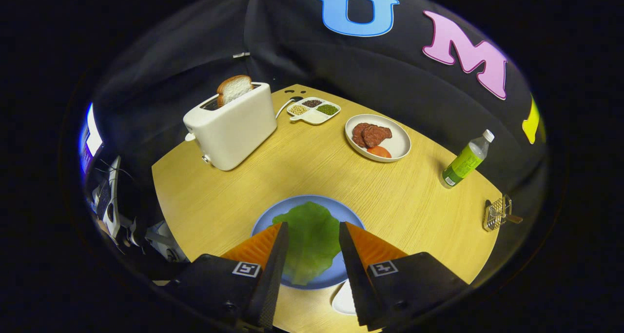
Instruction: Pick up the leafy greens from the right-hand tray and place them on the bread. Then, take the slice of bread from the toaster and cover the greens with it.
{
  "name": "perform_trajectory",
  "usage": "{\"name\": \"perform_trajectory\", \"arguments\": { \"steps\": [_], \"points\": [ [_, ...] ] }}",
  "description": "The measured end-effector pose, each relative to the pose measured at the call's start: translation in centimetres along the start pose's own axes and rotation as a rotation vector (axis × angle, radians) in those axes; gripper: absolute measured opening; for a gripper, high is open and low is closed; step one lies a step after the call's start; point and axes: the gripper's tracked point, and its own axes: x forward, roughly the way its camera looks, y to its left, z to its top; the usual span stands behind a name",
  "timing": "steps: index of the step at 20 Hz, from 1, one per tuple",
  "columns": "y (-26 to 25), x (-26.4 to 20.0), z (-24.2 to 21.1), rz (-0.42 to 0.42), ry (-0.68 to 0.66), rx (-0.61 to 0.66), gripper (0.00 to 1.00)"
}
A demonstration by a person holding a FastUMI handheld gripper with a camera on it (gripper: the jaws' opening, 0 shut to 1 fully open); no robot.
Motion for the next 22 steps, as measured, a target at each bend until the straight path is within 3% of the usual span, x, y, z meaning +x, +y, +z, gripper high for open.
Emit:
{"name": "perform_trajectory", "arguments": {
  "steps": [5, 12, 22],
  "points": [
    [0.0, -1.9, 3.3, -0.024, -0.076, 0.017, 0.63],
    [4.4, -4.1, 13.3, -0.011, -0.234, 0.014, 0.63],
    [13.7, 1.6, 24.0, 0.03, -0.298, -0.016, 0.7]
  ]
}}
